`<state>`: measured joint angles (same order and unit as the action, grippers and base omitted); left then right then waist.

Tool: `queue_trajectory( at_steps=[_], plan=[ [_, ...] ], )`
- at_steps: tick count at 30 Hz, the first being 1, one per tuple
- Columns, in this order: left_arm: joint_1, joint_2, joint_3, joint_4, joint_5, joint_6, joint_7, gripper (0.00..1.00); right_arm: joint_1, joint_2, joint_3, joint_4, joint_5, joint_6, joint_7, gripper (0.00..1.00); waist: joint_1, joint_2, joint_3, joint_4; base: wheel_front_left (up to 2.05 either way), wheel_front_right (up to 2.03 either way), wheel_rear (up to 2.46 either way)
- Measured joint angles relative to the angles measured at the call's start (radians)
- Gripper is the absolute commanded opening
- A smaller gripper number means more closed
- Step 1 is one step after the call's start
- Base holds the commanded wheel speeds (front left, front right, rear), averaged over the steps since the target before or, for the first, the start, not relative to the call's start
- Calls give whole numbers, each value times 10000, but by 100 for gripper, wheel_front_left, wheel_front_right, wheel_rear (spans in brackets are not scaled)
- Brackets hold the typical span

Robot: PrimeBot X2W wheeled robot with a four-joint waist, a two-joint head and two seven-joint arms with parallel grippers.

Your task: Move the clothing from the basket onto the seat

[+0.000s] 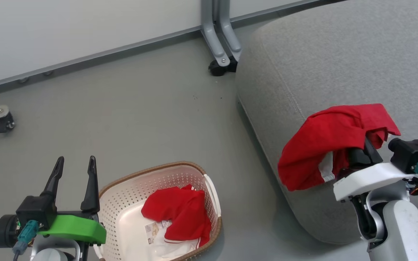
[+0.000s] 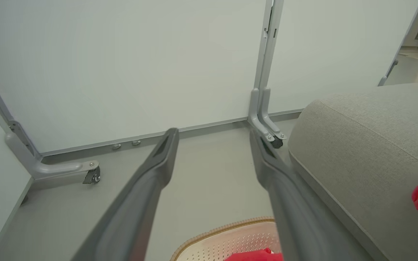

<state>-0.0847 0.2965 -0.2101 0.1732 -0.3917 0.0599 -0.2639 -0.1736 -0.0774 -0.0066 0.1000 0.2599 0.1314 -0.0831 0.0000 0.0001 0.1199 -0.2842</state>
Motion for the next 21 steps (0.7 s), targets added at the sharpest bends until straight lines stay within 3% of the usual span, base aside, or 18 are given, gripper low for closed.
queue_trajectory(
  at_steps=[9, 21],
  plan=[
    [-391, 236, -19, -451, 165, -23, 88, 100, -968, -222, -982, 819, 67, 0, -349, 0, 0, 0, 826, -774, 0, 0, 0],
    [-1687, 759, -196, -1360, 422, -255, 612, 100, -4100, -1141, -2153, 2475, 380, 0, -894, 0, 1, 0, 2648, -709, 0, 0, 0]
  ],
)
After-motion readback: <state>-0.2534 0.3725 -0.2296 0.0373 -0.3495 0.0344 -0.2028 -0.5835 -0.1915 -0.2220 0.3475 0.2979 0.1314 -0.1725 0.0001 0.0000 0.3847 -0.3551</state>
